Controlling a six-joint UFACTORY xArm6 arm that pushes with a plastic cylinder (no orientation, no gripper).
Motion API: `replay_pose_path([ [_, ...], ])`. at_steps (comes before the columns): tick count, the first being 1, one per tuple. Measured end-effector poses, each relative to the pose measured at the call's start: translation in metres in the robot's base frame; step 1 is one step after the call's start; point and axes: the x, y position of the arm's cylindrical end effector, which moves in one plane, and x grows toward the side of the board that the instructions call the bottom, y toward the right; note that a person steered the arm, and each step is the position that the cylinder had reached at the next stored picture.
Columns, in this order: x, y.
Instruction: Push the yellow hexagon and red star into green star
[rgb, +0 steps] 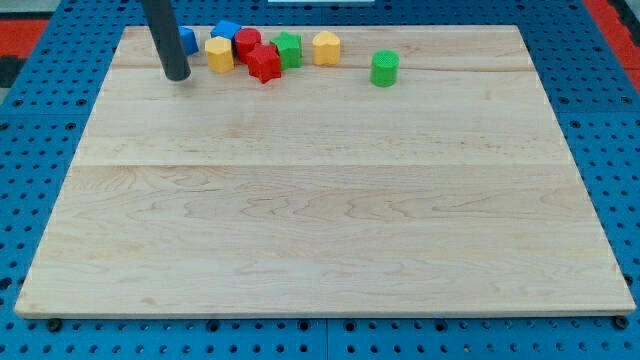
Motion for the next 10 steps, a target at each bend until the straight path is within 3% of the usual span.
replay_pose_path([
  [3, -0.033, 0.028],
  [5, 0.000, 0.061],
  [10, 0.009, 0.174],
])
